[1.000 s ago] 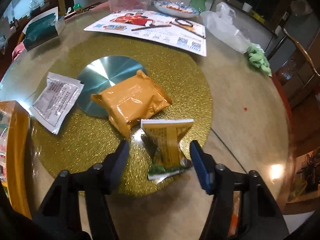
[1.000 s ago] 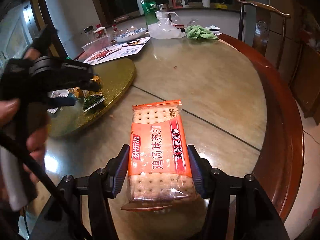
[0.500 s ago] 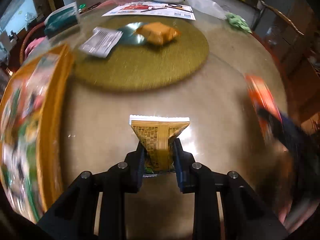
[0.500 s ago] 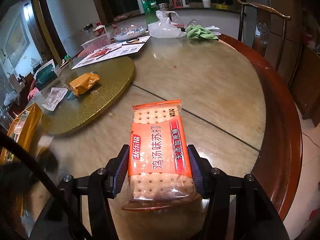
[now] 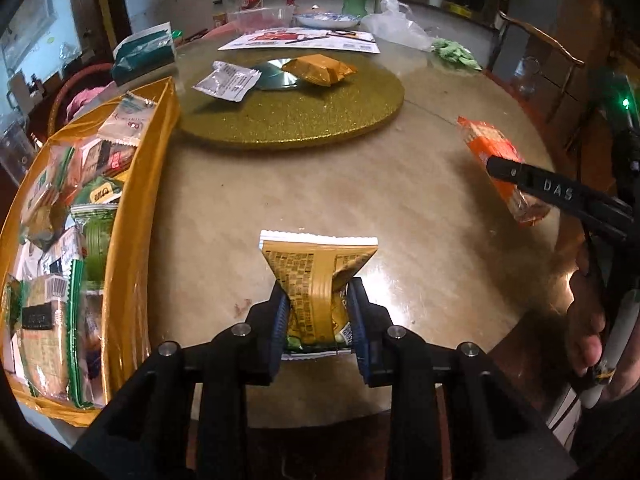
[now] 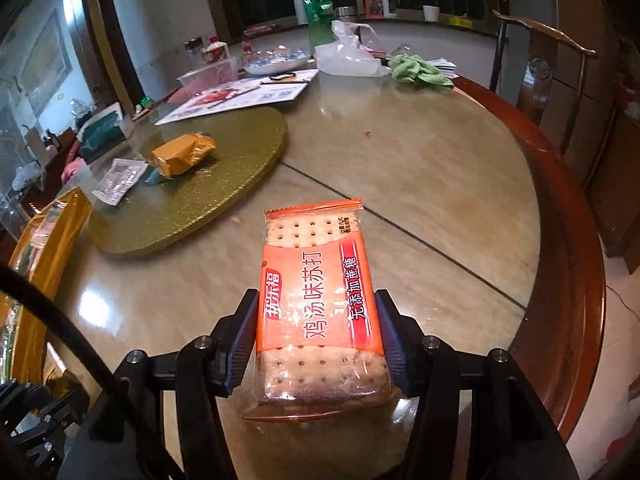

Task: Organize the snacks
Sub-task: 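Carry both held packs over the orange tray and open both grippers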

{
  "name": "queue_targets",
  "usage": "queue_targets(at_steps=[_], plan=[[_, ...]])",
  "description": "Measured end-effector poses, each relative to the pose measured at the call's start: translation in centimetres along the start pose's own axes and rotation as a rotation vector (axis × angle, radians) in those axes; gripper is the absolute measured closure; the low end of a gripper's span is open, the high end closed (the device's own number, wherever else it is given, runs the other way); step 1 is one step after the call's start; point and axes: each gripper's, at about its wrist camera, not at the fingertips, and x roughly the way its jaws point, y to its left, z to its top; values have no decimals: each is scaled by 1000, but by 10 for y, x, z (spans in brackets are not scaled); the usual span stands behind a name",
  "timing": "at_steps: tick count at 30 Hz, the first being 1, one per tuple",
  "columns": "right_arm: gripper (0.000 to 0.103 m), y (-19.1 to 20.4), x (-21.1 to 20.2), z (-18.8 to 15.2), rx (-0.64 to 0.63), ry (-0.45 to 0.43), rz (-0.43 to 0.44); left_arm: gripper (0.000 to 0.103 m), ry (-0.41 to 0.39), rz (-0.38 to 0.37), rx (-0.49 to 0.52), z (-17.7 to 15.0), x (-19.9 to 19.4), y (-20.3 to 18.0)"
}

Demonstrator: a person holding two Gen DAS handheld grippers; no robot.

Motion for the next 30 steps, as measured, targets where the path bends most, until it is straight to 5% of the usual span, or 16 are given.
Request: queue_targets(at_steps=[6,8,16,21,26,30], plan=[[47,2,-19,-4,4,-65,102,77,-74,-53,-45,-12,-38,20],[47,12,-23,-8,44,-26,210,77,-112,-60,-80,-13,-59,36],[47,134,-52,-13,-135,-4,525,77,-232,-1,-320,-16,-121,138],[47,200,-43,2,-195,73,666,77,-243,38,-464,-20,-124,207],[47,248,-13,18,-187,178,697,77,-214,18,-543,-18,-108,248],[47,281,1,21,-237,186,638,77,-192,9,-550,-14,-95,257]])
